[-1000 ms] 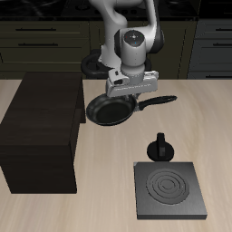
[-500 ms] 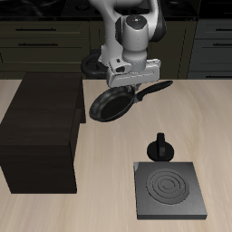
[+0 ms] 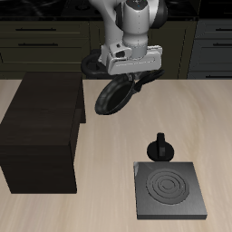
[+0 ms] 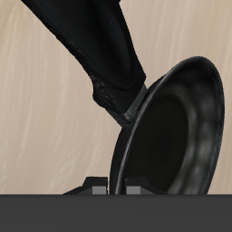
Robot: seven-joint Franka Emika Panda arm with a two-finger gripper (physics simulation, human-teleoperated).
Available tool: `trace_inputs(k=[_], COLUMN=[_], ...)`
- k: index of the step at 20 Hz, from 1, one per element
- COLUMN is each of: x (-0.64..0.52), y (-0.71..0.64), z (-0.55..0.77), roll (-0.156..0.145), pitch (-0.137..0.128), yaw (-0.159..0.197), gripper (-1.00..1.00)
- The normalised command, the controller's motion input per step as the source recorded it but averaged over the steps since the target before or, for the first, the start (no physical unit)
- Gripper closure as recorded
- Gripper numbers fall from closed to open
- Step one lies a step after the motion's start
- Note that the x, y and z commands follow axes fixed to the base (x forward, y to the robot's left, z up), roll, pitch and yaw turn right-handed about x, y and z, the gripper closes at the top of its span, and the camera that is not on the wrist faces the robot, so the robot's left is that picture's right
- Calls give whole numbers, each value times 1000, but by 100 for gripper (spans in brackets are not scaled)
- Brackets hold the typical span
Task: Place the frypan on the flat stove
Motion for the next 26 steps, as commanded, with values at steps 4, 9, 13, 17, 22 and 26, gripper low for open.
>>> trace_inputs(k=[4, 9, 13, 17, 22, 26], x=[30, 37, 35, 62, 168, 193], y=[38, -35, -30, -6, -15, 71], z=[433, 393, 392, 340, 193, 171], roll=[1, -5, -6, 3, -7, -2], pitch=[-55, -47, -41, -35, 14, -3], yaw=[6, -17, -8, -29, -33, 13], gripper=[100, 100, 100, 100, 100, 100])
